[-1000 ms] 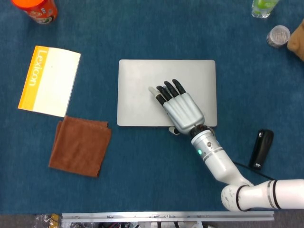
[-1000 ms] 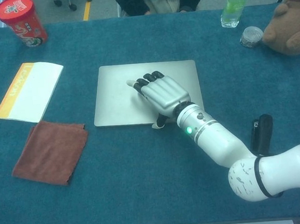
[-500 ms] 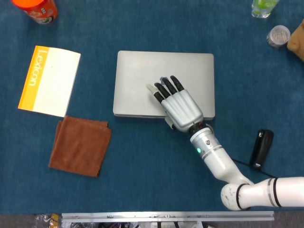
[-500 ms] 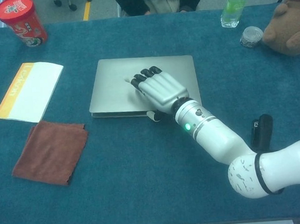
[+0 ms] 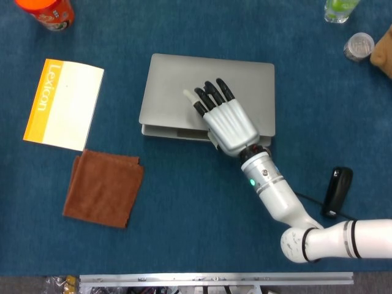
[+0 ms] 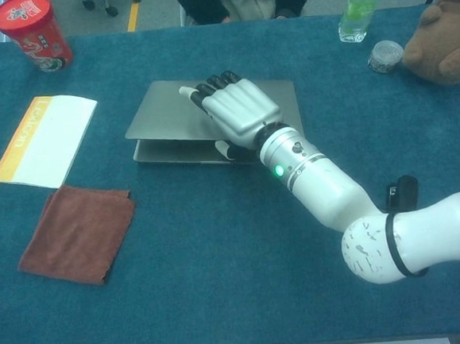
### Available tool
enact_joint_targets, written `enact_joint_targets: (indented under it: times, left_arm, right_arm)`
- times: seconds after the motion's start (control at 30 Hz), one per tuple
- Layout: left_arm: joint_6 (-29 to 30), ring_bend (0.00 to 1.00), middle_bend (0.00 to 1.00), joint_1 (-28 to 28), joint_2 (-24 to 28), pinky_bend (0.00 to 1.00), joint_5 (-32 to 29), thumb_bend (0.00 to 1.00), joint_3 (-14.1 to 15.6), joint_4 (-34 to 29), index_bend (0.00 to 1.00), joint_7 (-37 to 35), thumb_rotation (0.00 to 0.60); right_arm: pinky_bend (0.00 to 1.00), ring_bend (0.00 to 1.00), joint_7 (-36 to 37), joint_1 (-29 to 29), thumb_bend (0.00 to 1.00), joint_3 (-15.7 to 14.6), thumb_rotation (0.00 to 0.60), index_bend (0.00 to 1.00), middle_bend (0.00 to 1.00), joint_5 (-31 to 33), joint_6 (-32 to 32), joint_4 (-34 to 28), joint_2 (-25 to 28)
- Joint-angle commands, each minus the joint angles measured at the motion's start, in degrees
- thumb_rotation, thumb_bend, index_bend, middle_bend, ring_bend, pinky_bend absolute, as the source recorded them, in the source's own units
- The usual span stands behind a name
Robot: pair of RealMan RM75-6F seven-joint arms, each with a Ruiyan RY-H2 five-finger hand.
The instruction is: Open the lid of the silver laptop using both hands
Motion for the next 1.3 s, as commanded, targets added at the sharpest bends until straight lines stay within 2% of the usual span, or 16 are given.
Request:
enact_joint_targets:
  times: [0.03,0.17,0.33,0.37,0.47,0.53,0.87,1.3]
  left_arm:
    - [-2.8,0.09,0.18,-2.3,0.7,0.04,2.7,0.47,1.4,0.8,0.17,-1.3,0.6]
    - [-5.1,0.09,0.19,-4.4,1.4,0.04,5.2,0.47,2.5,0.6,0.21,-1.7,0.597]
    - [-7.9,0.09,0.19,-7.6,2.0,0.05,9.0,0.47,4.1,0.3,0.21,-3.7,0.529]
    - [-8.4,0.09,0.18,-8.3,2.0,0.05,9.8,0.47,4.4,0.4,0.21,-4.0,0.51]
    - [-10.0,0.08,0.15,-10.6,1.9,0.04,12.5,0.47,5.3,0.8,0.21,-4.8,0.393]
    - [-10.8,0.06,0.13,-12.2,1.7,0.04,14.0,0.47,5.7,1.0,0.21,-5.2,0.366]
    - [-15.5,0.03,0.09,-19.2,-0.6,0.04,18.0,0.47,7.1,0.7,0.16,-6.8,0.352]
    - [-20.9,0.01,0.06,-26.6,-5.7,0.03,18.8,0.47,8.0,2.0,0.11,-8.2,0.339]
  right_arm:
    - [0.06,0.0,-0.6,0.6,0.36,0.6,0.6,0.05,0.13,0.3,0.3,-0.3,0.2]
    - [0.06,0.0,-1.3,1.5,0.36,1.3,0.6,0.05,0.13,0.8,0.8,-0.7,0.4]
    - [0.06,0.0,-2.2,2.4,0.36,2.0,0.6,0.05,0.13,1.4,1.3,-1.1,0.9]
    - [0.06,0.0,-2.3,2.6,0.36,2.1,0.6,0.05,0.13,1.5,1.5,-1.2,1.0]
    - [0.06,0.0,-2.7,3.0,0.36,2.4,0.6,0.05,0.13,2.0,1.8,-1.4,1.2]
    - [0.06,0.0,-3.0,3.3,0.36,2.4,0.6,0.05,0.13,2.3,2.2,-1.6,1.3]
    - [0.06,0.0,-3.7,4.2,0.36,3.0,0.6,0.05,0.13,3.4,3.7,-2.6,2.1]
    - [0.06,0.0,-4.2,5.4,0.36,3.0,0.6,0.05,0.13,4.4,4.7,-3.2,2.7]
